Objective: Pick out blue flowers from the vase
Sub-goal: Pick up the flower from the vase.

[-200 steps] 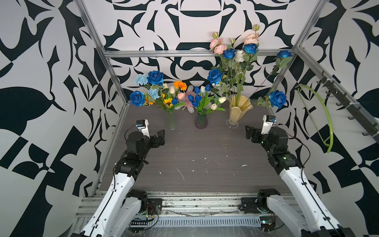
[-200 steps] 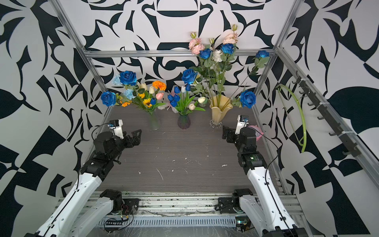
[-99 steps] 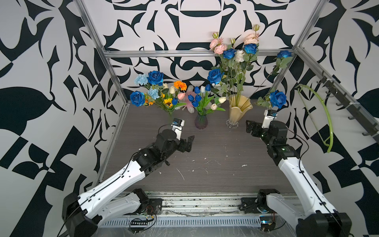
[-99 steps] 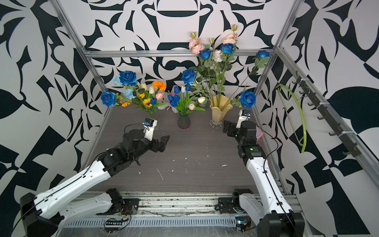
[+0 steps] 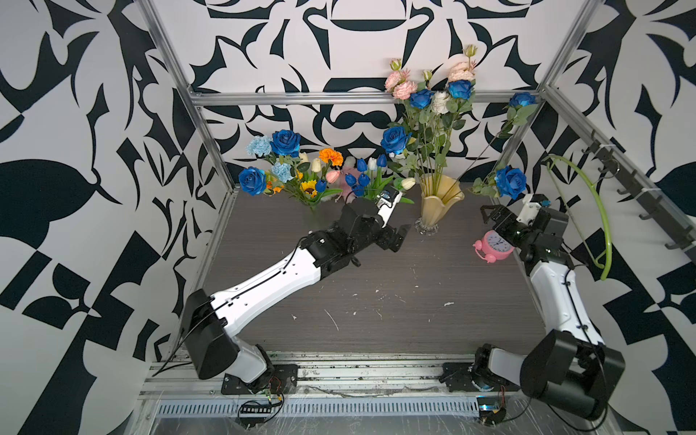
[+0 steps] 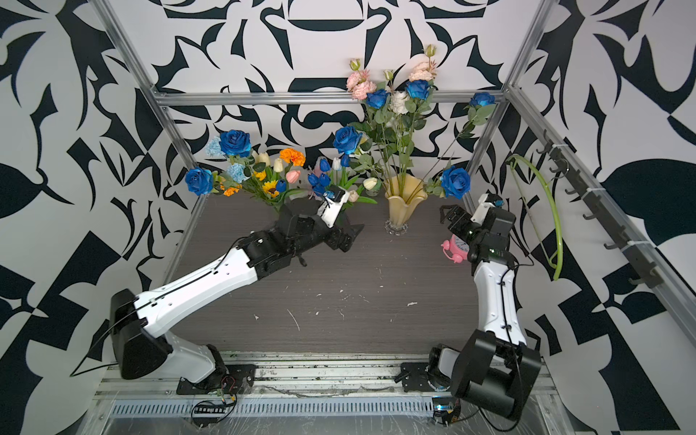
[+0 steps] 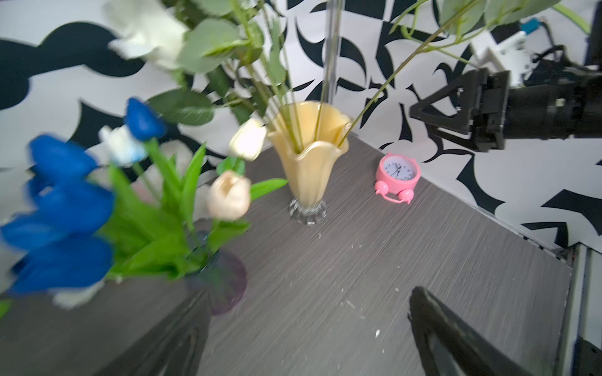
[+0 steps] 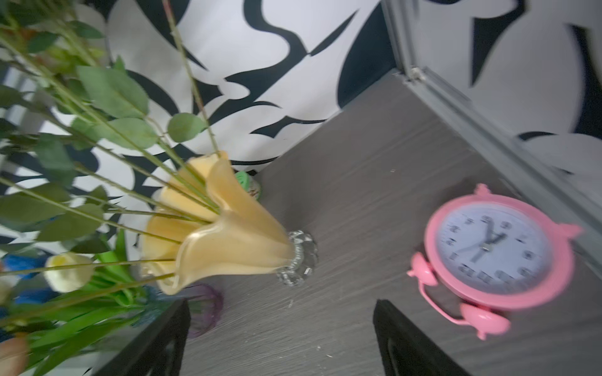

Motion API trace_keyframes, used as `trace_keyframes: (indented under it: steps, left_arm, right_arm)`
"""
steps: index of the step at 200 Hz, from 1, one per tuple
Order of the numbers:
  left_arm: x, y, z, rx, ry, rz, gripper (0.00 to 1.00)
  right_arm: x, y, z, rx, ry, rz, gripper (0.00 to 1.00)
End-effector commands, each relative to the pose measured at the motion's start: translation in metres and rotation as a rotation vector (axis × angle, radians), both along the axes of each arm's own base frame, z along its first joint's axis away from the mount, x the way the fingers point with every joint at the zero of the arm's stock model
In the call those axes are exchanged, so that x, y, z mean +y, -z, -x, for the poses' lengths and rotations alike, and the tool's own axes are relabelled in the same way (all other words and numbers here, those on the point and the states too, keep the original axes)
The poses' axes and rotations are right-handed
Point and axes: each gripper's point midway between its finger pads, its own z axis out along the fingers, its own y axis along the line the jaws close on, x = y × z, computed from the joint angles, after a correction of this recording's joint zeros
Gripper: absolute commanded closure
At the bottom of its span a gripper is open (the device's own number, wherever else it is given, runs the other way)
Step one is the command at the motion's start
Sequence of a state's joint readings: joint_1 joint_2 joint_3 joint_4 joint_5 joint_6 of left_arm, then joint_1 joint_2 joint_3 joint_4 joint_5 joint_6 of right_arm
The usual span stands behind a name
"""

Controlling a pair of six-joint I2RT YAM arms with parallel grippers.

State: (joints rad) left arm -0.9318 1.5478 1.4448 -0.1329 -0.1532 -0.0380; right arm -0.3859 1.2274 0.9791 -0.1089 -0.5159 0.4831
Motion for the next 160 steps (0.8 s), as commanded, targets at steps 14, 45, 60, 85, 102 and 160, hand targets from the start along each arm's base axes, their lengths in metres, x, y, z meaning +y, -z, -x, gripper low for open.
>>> trace_keyframes:
  steps: [14, 45, 60, 85, 102, 160]
  left_arm:
    - [-0.052, -0.017, -0.007, -0.048, 0.145, 0.050, 0.03]
    - [-0.090, -0.021, -0.023, -0.082, 0.181, 0.096, 0.04]
    - [-0.105, -0.023, -0.031, -0.107, 0.190, 0.114, 0.05]
    - [-0.126, -0.024, -0.047, -0.164, 0.197, 0.135, 0.05]
    - [-0.139, -0.023, -0.056, -0.194, 0.200, 0.137, 0.04]
    - [-0.167, -0.017, -0.083, -0.283, 0.177, 0.133, 0.04]
  right_arm:
    - [0.021, -0.044, -0.009, -0.104, -0.153, -0.025, 0.14]
    - [0.027, -0.052, -0.014, -0.118, -0.193, -0.056, 0.15]
    - [0.030, -0.055, -0.017, -0.123, -0.207, -0.067, 0.15]
    - [0.040, -0.060, -0.021, -0.139, -0.236, -0.064, 0.15]
    - [0.054, -0.063, -0.026, -0.138, -0.270, -0.045, 0.15]
    - [0.078, -0.069, -0.032, -0.132, -0.295, 0.035, 0.15]
